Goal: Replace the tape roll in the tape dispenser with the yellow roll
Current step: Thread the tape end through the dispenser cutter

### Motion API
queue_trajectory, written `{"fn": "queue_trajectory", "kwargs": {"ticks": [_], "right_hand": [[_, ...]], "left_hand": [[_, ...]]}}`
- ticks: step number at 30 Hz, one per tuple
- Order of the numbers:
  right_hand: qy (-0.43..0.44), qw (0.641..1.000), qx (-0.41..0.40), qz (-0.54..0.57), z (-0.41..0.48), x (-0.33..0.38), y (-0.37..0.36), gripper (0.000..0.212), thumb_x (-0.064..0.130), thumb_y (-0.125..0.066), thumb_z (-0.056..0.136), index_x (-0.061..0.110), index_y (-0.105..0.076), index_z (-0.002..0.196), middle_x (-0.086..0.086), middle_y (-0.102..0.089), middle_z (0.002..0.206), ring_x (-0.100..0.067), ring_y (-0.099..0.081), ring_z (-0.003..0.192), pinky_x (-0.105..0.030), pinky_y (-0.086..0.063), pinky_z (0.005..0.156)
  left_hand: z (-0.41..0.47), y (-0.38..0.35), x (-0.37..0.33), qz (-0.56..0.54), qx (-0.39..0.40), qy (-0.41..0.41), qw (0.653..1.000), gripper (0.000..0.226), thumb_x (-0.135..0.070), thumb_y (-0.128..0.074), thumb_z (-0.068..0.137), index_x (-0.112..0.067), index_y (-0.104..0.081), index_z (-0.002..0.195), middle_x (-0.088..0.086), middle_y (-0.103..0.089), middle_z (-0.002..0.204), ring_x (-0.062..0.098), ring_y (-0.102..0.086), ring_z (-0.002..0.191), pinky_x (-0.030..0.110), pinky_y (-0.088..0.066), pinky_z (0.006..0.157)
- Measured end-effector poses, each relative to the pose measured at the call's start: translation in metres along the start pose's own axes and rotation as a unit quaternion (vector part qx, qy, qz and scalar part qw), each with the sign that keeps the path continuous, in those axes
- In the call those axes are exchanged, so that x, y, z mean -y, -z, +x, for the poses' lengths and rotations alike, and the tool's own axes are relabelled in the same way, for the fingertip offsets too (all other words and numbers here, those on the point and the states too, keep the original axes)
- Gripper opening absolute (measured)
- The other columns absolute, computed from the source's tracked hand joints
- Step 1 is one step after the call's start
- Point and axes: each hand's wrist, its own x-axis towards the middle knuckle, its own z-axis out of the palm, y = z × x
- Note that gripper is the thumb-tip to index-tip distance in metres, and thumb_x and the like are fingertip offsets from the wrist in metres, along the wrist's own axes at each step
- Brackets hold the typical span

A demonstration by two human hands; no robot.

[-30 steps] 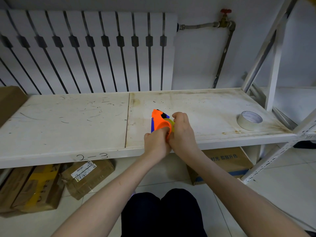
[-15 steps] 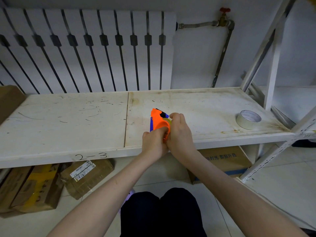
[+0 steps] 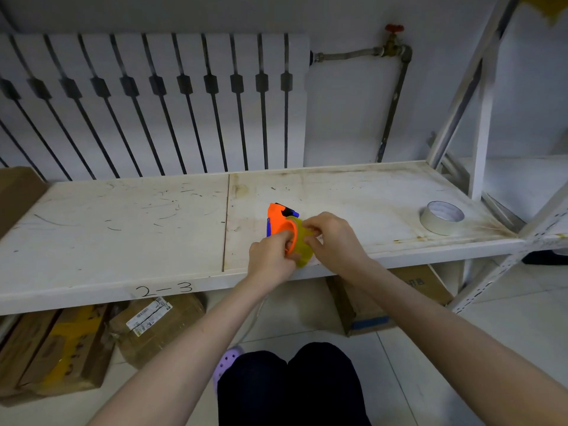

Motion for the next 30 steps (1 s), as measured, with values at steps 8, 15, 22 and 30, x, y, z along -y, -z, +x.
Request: {"fn": "queue_trajectory", "kwargs": {"ticks": [8, 15, 22, 30], "right_hand": [[0.050, 0.997, -0.050, 0.030, -0.006, -0.007, -0.011, 0.014, 0.007, -0.061, 0.083, 0.007, -0.069, 0.094, -0.012, -0.067, 0.089, -0.024, -0.060, 0.079, -0.039, -0.052, 0.073], [0.026, 0.996, -0.051, 0.069, -0.001, -0.012, -0.017, 0.015, 0.006, -0.067, 0.080, 0.006, -0.066, 0.095, -0.011, -0.065, 0.090, -0.021, -0.060, 0.077, -0.033, -0.054, 0.074], [0.053, 0.995, -0.037, 0.071, 0.002, -0.010, -0.014, 0.008, 0.000, -0.064, 0.077, 0.004, -0.067, 0.084, -0.011, -0.065, 0.083, -0.023, -0.060, 0.073, -0.038, -0.053, 0.071], [0.050, 0.997, -0.039, 0.039, -0.003, -0.009, -0.024, 0.006, 0.009, -0.058, 0.083, 0.007, -0.058, 0.089, -0.011, -0.057, 0.095, -0.025, -0.056, 0.082, -0.045, -0.051, 0.071]], "left_hand": [[0.004, -0.003, 0.003, -0.004, 0.009, -0.006, 1.000, 0.018, -0.011, -0.061, 0.079, -0.024, -0.048, 0.081, 0.000, -0.057, 0.078, 0.023, -0.051, 0.073, 0.031, -0.040, 0.073], [0.005, -0.006, 0.006, -0.011, 0.000, -0.009, 1.000, 0.021, -0.011, -0.062, 0.080, -0.023, -0.045, 0.078, 0.001, -0.055, 0.076, 0.021, -0.051, 0.071, 0.027, -0.036, 0.065], [0.006, -0.005, 0.009, -0.011, -0.001, -0.012, 1.000, 0.014, -0.010, -0.061, 0.079, -0.018, -0.050, 0.079, 0.006, -0.061, 0.078, 0.025, -0.055, 0.073, 0.030, -0.042, 0.063], [0.007, -0.004, 0.014, -0.034, 0.008, -0.010, 0.999, 0.022, -0.008, -0.060, 0.075, -0.018, -0.042, 0.068, 0.009, -0.055, 0.070, 0.033, -0.054, 0.070, 0.037, -0.043, 0.061]]}}
